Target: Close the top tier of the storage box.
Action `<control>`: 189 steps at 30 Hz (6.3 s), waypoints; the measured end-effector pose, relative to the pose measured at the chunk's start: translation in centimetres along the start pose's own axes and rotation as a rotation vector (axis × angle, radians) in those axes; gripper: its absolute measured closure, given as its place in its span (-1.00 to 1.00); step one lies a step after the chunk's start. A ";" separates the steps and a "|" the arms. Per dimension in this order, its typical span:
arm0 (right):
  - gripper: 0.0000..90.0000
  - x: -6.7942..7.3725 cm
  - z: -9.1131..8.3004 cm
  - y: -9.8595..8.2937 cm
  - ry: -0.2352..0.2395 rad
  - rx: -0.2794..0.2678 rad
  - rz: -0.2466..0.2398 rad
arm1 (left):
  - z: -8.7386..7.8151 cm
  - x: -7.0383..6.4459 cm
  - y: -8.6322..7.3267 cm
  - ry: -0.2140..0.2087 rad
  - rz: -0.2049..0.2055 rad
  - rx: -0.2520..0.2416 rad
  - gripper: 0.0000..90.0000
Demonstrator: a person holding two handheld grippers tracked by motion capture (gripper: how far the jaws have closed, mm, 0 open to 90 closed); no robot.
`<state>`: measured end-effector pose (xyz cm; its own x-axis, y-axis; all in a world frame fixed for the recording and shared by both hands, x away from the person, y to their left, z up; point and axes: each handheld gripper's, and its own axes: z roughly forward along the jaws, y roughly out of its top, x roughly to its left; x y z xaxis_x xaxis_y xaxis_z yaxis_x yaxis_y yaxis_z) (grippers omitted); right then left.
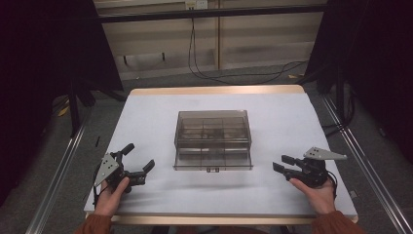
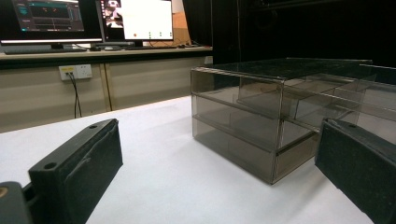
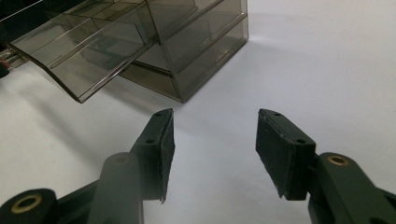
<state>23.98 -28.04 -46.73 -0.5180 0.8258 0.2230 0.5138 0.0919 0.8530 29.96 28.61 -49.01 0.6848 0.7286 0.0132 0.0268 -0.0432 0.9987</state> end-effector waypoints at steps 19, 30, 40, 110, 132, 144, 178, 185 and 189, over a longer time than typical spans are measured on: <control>0.64 2.2 0.0 0.4 0.135 0.039 -0.086 | 0.0 0.0 0.0 -0.010 0.006 -0.001 -0.98; 0.81 4.2 0.6 0.6 0.225 0.063 -0.132 | 0.0 0.0 0.0 -0.011 0.007 -0.001 -0.98; 0.88 5.1 1.0 0.7 0.256 0.076 -0.151 | 0.0 0.0 0.0 -0.007 0.008 -0.004 -0.98; 1.00 12.9 7.5 3.0 0.461 0.114 -0.298 | -0.1 0.0 0.0 -0.007 0.007 -0.004 -0.98; 1.00 13.5 9.0 4.1 0.459 0.112 -0.325 | 0.0 0.0 0.0 -0.004 -0.001 -0.013 -0.98; 1.00 13.5 9.5 4.2 0.446 0.113 -0.312 | -0.1 0.0 0.0 -0.007 0.000 -0.010 -0.98; 1.00 13.3 9.8 4.2 0.429 0.100 -0.288 | 0.0 0.0 0.0 -0.005 -0.001 -0.013 -0.98; 1.00 13.2 9.9 4.4 0.428 0.096 -0.283 | 0.0 0.0 0.0 -0.005 -0.001 -0.013 -0.98; 1.00 13.3 9.9 4.4 0.422 0.097 -0.283 | 0.0 0.0 0.0 -0.005 -0.001 -0.013 -0.98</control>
<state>26.14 -11.17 -44.72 -0.8664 0.4667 0.1775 0.3640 0.3470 0.8643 29.92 28.62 -49.05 0.6885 0.7252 0.0118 0.0181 -0.0335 0.9993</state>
